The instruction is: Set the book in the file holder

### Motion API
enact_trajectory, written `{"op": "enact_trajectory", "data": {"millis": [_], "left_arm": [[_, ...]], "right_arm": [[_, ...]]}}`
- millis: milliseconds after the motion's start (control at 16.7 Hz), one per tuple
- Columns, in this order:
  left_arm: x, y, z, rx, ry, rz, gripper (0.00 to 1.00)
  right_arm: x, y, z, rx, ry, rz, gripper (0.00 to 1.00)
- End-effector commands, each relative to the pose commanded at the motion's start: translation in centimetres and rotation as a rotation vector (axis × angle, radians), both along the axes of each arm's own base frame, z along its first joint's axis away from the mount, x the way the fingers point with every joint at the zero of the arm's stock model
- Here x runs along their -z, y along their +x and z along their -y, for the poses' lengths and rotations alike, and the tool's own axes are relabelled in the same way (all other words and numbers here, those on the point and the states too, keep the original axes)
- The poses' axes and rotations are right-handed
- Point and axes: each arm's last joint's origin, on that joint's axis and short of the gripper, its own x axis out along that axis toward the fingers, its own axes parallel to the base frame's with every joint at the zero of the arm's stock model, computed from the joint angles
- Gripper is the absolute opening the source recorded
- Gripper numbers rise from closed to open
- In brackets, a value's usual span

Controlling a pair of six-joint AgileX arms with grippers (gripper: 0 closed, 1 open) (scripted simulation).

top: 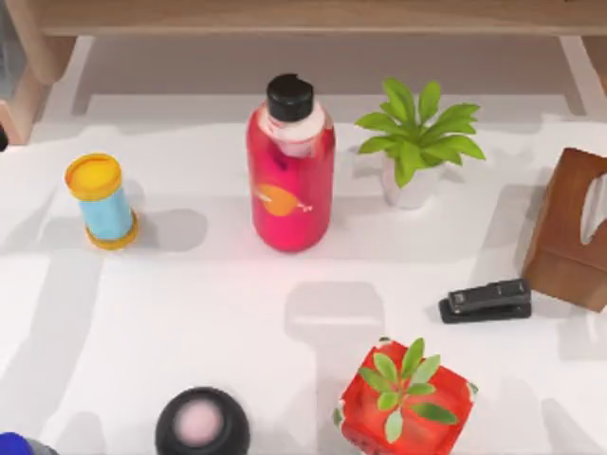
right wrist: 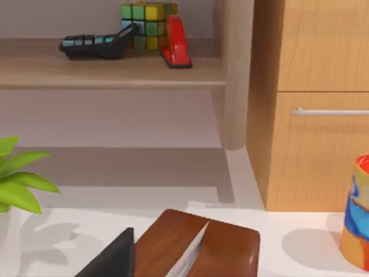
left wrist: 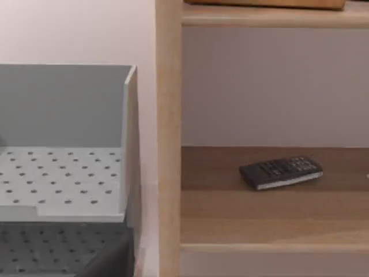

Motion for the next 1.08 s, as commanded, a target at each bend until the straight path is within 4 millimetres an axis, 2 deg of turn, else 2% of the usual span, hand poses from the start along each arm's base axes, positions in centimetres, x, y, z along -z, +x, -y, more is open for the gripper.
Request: {"op": "enact_trajectory", "data": {"millis": [240, 360, 480, 660, 780, 960, 1080], "left_arm": [[-7.9, 6.6, 3.2, -0.005, 0.0, 0.001, 1.0], [-10.7, 10.6, 5.7, -0.008, 0.001, 0.0, 1.0], [-12.4, 14.6, 8.8, -0.011, 0.001, -0.001, 1.0], [-13.1, 19.8, 13.7, -0.015, 0.002, -0.002, 1.0], [-12.8, 22.5, 16.8, -0.014, 0.001, 0.001, 1.0], [-11.9, 24.9, 20.6, -0.012, -0.001, 0.007, 1.0], [-11.3, 25.6, 22.2, -0.009, -0.002, 0.01, 1.0]], "right_arm": [[0.0, 0.0, 0.0, 0.0, 0.0, 0.0, 1.0], [0.0, 0.0, 0.0, 0.0, 0.0, 0.0, 1.0], [0.0, 0.0, 0.0, 0.0, 0.0, 0.0, 1.0], [0.0, 0.0, 0.0, 0.0, 0.0, 0.0, 1.0], [0.0, 0.0, 0.0, 0.0, 0.0, 0.0, 1.0], [0.0, 0.0, 0.0, 0.0, 0.0, 0.0, 1.0], [0.0, 0.0, 0.0, 0.0, 0.0, 0.0, 1.0]]}}
